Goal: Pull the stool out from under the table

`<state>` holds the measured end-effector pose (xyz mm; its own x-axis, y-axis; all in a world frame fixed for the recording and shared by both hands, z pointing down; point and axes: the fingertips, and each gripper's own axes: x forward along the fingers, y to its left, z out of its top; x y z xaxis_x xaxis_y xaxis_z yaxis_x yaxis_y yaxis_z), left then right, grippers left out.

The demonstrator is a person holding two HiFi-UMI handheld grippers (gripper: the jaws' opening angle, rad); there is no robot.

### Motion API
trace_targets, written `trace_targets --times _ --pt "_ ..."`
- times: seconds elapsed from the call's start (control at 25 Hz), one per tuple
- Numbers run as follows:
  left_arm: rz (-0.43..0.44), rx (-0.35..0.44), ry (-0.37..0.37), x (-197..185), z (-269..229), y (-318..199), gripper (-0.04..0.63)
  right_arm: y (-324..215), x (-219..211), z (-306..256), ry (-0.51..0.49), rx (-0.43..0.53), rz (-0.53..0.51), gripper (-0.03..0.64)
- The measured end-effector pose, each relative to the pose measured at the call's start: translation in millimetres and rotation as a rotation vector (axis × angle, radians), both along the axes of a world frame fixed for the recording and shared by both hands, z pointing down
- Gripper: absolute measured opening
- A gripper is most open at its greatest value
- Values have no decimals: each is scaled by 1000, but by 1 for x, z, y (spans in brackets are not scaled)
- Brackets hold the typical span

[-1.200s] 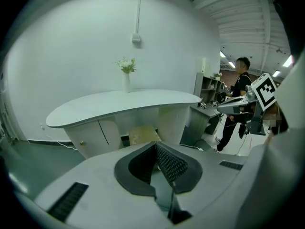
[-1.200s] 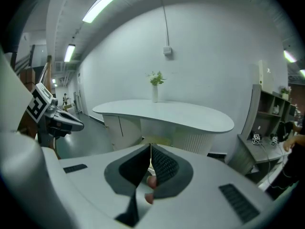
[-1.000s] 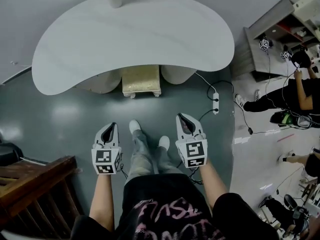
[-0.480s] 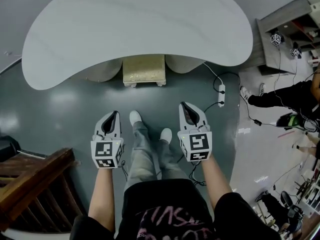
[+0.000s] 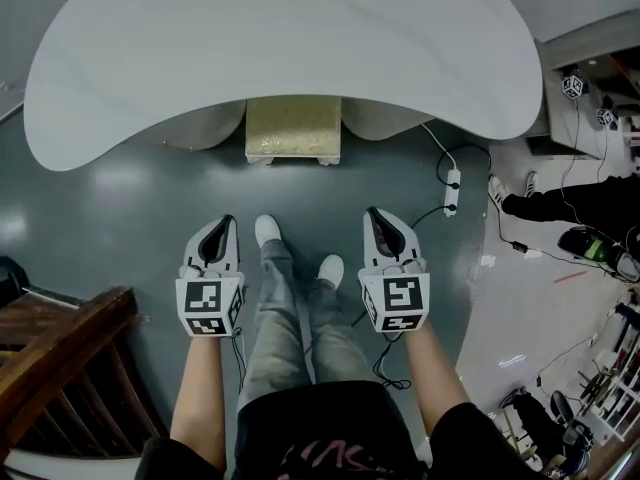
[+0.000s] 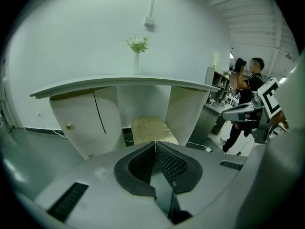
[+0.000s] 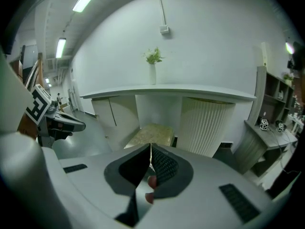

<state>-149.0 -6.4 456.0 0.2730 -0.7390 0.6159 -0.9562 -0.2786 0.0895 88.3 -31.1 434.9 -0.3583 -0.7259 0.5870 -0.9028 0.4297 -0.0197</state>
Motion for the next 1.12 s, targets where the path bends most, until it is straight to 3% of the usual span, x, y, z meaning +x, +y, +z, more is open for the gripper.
trace_targets --times 0.28,0.48,1.12 --pt "-11 4 -2 -2 41 -3 12 -5 5 45 26 7 -3 63" --pt "-13 22 -6 0 65 -7 12 -7 23 67 5 11 50 64" --pt "-26 48 -16 -10 180 -22 13 -21 8 185 -3 7 1 83"
